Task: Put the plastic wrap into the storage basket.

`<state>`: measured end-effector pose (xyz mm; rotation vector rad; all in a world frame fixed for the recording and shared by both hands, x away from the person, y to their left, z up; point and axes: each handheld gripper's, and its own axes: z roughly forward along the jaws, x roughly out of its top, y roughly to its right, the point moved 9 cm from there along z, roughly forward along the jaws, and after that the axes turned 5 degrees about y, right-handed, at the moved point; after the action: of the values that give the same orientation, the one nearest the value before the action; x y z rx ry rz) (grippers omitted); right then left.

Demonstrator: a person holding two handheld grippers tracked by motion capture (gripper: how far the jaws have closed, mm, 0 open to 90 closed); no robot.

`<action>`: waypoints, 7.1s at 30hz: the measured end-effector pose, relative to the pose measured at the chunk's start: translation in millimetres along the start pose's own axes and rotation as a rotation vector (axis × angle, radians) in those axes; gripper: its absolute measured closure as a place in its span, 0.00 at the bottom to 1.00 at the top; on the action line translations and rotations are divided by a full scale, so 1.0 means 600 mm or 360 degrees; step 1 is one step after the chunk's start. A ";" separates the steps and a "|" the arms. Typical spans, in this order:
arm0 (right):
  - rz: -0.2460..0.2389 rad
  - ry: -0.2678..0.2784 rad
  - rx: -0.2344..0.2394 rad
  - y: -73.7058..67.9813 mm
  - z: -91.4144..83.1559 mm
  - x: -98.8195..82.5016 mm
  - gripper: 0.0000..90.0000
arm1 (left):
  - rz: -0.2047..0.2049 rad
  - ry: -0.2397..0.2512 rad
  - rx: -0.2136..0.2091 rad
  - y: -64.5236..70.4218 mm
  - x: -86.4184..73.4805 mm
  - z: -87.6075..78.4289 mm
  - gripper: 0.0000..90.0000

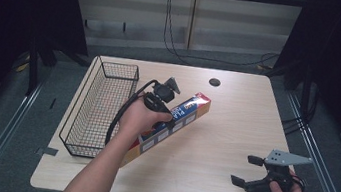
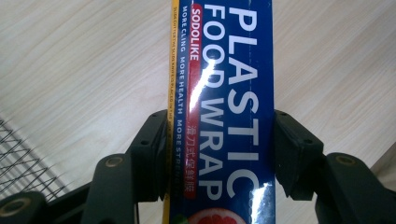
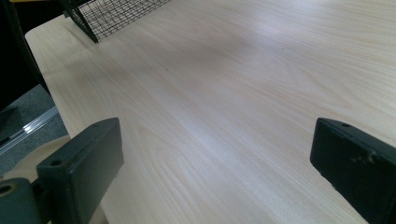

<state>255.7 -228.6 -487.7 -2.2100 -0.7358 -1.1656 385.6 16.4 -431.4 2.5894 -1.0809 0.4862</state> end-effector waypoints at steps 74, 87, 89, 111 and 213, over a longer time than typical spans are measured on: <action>-0.0049 -0.0058 0.0051 -0.015 0.010 -0.007 0.02 | -0.0504 0.0066 0.0295 -0.139 -0.055 -0.103 0.49; -0.0057 -0.0068 0.0060 -0.017 0.012 -0.008 0.02 | -0.0642 0.0102 0.0365 -0.175 -0.079 -0.115 0.49; -0.0058 -0.0074 0.0063 -0.018 0.012 -0.009 0.02 | -0.0661 0.0106 0.0378 -0.181 -0.083 -0.117 0.49; -0.0061 -0.0088 0.0081 -0.023 0.014 -0.010 0.02 | -0.0814 0.0119 0.0454 -0.208 -0.108 -0.122 0.49; -0.0091 -0.0123 0.0095 -0.024 0.015 -0.018 0.02 | -0.1161 -0.0029 0.0646 -0.273 -0.186 -0.052 0.47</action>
<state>246.2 -214.5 -498.3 -2.2080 -0.8595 -1.0759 424.5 209.2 -472.1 3.0711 0.0233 0.5251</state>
